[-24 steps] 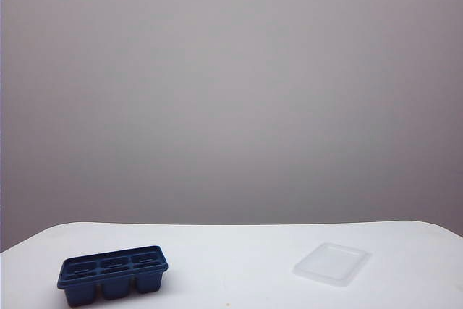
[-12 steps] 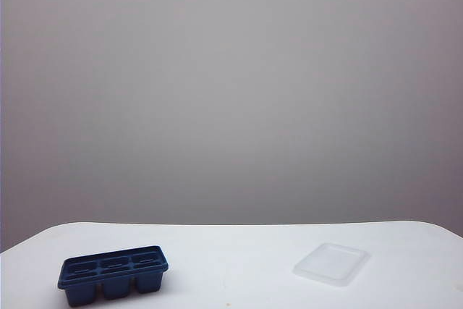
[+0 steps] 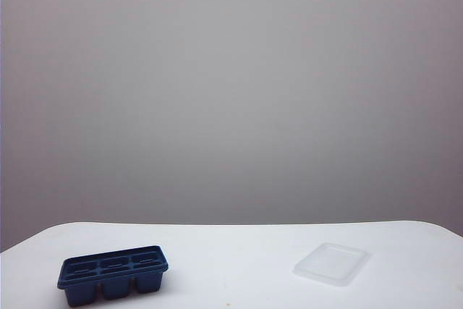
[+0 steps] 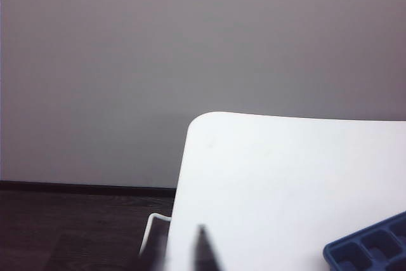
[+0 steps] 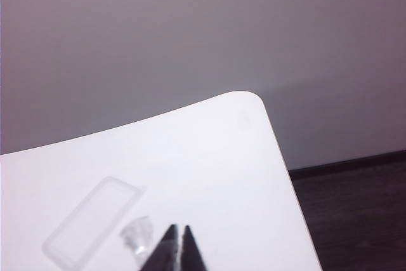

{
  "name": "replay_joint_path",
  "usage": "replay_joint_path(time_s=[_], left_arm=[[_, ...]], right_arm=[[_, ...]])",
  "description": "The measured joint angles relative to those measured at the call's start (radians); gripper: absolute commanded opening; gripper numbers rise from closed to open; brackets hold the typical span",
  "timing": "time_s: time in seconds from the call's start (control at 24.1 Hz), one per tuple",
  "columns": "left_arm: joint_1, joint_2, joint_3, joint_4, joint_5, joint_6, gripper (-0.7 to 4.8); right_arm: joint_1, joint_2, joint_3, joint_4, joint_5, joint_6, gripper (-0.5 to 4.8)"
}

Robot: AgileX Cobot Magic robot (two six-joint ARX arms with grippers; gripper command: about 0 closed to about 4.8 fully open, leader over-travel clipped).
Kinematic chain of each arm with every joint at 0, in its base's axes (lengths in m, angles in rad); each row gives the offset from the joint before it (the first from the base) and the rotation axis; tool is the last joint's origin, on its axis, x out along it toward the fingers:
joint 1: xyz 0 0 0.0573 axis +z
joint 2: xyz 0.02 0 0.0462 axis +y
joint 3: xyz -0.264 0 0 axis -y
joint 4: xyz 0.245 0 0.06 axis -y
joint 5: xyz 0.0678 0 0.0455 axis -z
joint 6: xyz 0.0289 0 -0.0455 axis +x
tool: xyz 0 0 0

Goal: Pick up the ice cube tray, remove its lid, and then place both the tray and the lid back on the table.

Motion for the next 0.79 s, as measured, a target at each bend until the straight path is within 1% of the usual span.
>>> replay_joint_path(time_s=[0.08, 0.17, 0.33, 0.37, 0.46, 0.79], left_arm=[[0.0, 0.001, 0.001, -0.009, 0.011, 0.001, -0.07], [0.0, 0.004, 0.002, -0.014, 0.039, 0.012, -0.05], [0.0, 0.005, 0.002, -0.014, 0.048, 0.013, -0.03], [0.0, 0.005, 0.002, -0.016, 0.076, 0.013, -0.03], [0.0, 0.005, 0.002, -0.02, 0.097, 0.013, -0.03], [0.0, 0.005, 0.003, -0.022, 0.1, 0.013, -0.03]], right_arm=[[0.0, 0.0, 0.0, -0.003, 0.0, 0.0, 0.26], [0.0, 0.001, 0.0, -0.003, 0.001, 0.0, 0.22], [0.0, 0.002, 0.0, -0.003, 0.002, 0.0, 0.18], [0.0, 0.002, 0.0, -0.003, 0.003, -0.001, 0.18], [0.0, 0.002, 0.0, -0.003, 0.004, -0.001, 0.2], [0.0, 0.002, 0.0, -0.003, 0.004, 0.0, 0.21]])
